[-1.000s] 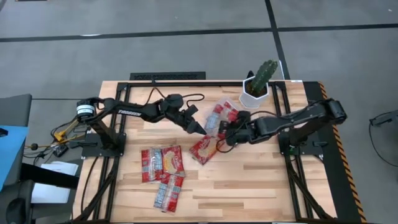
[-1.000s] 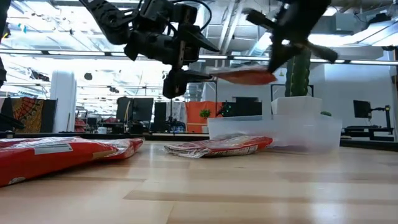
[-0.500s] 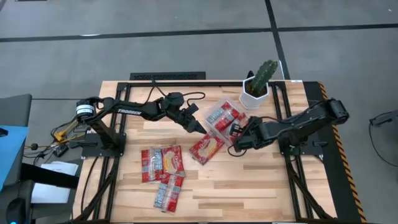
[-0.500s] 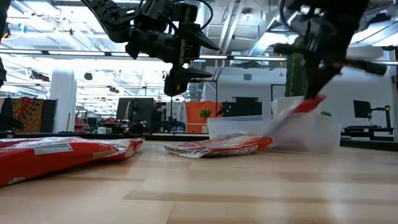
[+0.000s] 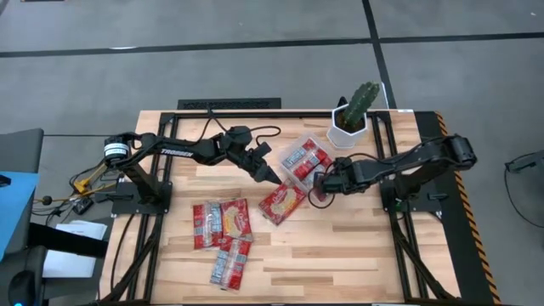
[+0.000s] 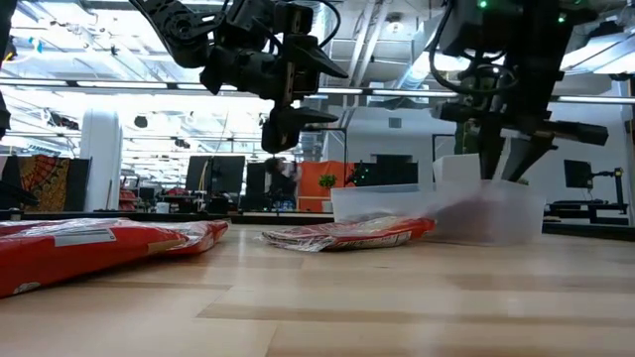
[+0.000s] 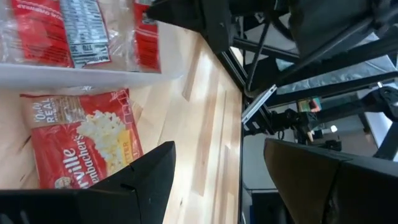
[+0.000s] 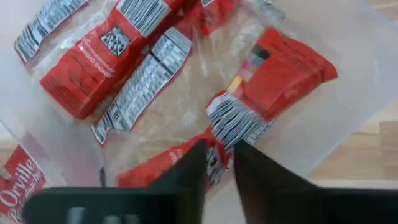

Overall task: Sort popcorn bags into baskets
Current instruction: Put the red popcorn pack into the transparent bin

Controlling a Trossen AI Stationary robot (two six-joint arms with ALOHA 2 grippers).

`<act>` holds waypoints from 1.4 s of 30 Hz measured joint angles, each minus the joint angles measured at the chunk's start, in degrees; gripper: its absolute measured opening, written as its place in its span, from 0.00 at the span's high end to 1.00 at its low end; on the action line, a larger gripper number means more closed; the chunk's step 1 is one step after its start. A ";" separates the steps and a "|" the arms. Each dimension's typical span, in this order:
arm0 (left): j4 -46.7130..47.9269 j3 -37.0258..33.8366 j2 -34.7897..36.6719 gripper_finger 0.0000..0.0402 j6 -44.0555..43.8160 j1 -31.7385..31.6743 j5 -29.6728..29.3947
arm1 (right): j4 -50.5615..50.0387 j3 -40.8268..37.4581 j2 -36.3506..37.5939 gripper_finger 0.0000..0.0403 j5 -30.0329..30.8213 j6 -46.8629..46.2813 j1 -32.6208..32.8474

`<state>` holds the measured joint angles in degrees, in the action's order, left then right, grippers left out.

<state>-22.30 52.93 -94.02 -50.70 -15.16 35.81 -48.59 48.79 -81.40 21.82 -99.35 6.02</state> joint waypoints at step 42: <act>9.59 -2.51 -11.79 0.42 14.54 3.48 -10.79 | 32.50 5.10 -21.19 0.32 15.42 -25.94 16.52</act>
<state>-12.72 50.41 -105.80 -36.16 -11.68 25.03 -16.09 53.89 -102.59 37.24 -125.29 22.54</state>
